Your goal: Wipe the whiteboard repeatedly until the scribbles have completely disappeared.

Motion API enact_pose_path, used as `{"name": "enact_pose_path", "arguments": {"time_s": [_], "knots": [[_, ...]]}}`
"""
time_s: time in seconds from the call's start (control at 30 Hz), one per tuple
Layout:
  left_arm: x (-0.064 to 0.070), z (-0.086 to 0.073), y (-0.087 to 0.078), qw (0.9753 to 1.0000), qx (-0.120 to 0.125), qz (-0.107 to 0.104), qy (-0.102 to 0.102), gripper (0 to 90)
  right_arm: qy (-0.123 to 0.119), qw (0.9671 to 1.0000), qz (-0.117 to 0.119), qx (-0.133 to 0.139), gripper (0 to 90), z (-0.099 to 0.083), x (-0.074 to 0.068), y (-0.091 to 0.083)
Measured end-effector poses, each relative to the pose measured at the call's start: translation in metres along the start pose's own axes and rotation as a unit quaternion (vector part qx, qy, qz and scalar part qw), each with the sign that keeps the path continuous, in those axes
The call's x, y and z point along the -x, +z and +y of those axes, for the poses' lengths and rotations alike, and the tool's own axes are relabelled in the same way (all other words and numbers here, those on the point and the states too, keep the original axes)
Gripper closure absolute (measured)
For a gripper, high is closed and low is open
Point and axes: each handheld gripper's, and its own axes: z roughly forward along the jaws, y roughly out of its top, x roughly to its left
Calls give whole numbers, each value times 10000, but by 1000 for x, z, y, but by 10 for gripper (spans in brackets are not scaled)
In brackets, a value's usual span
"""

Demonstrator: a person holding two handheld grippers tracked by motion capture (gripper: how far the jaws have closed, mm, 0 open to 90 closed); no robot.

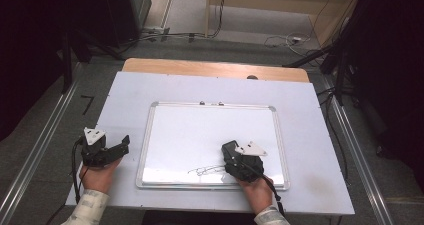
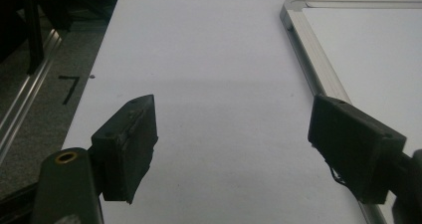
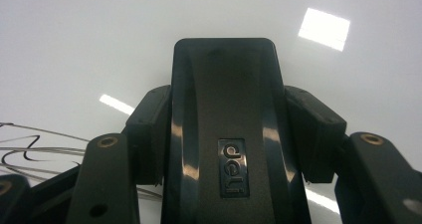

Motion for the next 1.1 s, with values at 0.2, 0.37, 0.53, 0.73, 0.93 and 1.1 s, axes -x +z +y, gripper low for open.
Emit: {"name": "enact_pose_path", "arguments": {"time_s": [0.2, 0.37, 0.53, 0.73, 0.93, 1.1], "knots": [[0, 0, 0, 10000, 2, -1, 4, 200, -17, 10000, 3, 5, 393, 2, -7, 2], [0, 0, 0, 10000, 8, -2, -2, 200, -76, 10000, 42, 10, 393, 4, -15, 4], [0, 0, 0, 10000, 5, -1, 0, 200, -81, 9999, 67, 1, 393, 6, -21, 6], [0, 0, 0, 10000, 4, -3, 4, 200, -93, 9999, 79, -12, 393, 9, -29, 9], [0, 0, 0, 10000, 1, -6, 3, 200, -112, 9999, 85, -13, 393, 10, -34, 10], [1, 0, 0, 10000, -5, -1, 7, 200, -169, 9998, 118, -16, 392, 12, -40, 12]]}}
